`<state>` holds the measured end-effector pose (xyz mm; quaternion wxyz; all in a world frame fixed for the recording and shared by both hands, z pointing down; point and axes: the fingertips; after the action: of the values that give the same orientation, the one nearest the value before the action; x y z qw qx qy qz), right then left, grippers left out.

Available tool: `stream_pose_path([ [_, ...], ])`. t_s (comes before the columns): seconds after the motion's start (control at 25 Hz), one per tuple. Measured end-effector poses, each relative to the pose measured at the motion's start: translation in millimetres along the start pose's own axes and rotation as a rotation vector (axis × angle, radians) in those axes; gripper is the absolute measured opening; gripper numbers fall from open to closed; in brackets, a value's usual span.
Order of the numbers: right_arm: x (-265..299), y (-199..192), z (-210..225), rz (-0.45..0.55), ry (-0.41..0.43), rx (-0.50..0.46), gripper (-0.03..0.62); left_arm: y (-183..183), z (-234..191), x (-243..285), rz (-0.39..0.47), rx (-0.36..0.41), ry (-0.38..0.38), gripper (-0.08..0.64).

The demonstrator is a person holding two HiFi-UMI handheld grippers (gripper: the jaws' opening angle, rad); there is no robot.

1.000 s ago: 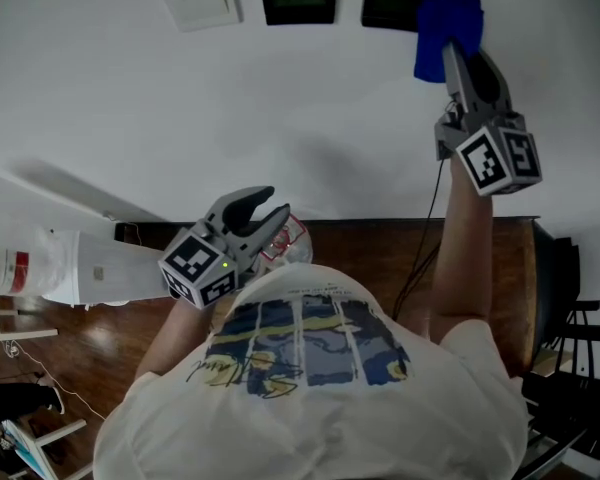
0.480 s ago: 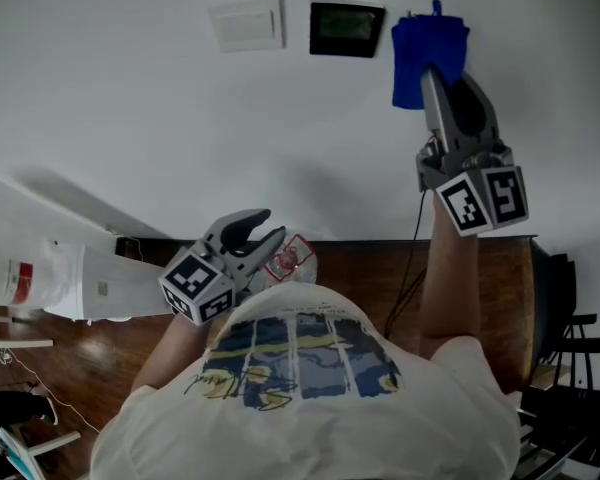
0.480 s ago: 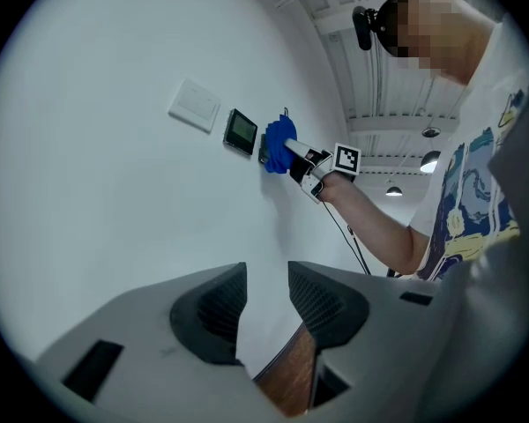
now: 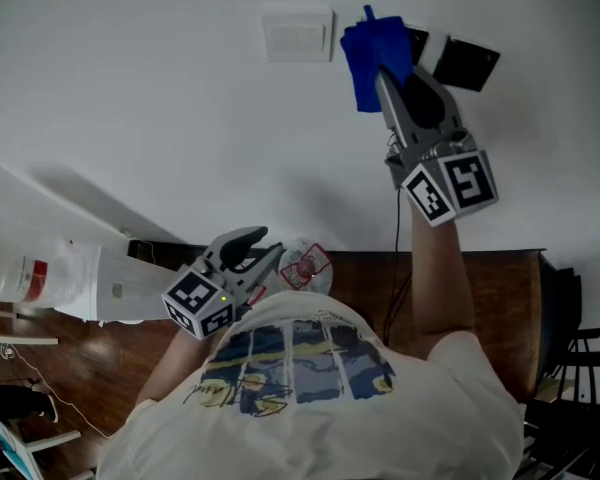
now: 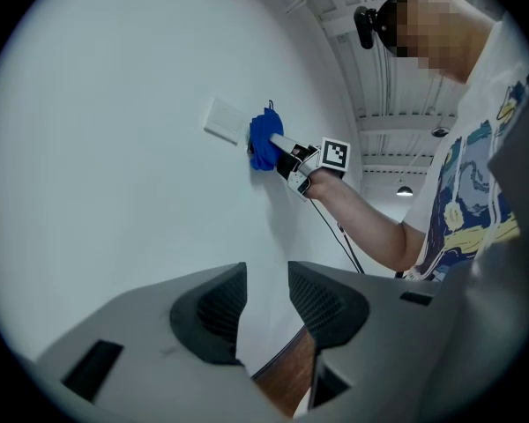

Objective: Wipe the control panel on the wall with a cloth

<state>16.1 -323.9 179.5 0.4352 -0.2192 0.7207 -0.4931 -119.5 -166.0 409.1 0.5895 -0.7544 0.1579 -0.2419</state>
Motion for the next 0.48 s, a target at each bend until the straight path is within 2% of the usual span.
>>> stream_pose_path([
  [0.2,-1.5,-1.2,15.5,-0.003,-0.042,-0.003,0.069,-4.3,3.2,-5.8,-0.001,-0.004,0.006,0.127],
  [0.48,-24.5,8.7,59.3,-0.001,-0.117,-0.027,0.069,-0.6,19.9,9.0,0.003,-0.001,-0.007,0.127],
])
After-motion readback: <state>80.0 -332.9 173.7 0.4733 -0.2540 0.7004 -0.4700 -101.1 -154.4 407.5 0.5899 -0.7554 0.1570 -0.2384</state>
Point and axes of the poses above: the fingertips, and each gripper's own axes: x forward along the fingers, z to its right, y out of its top, and after that the axes turned 10 degrees about -y, right-handed
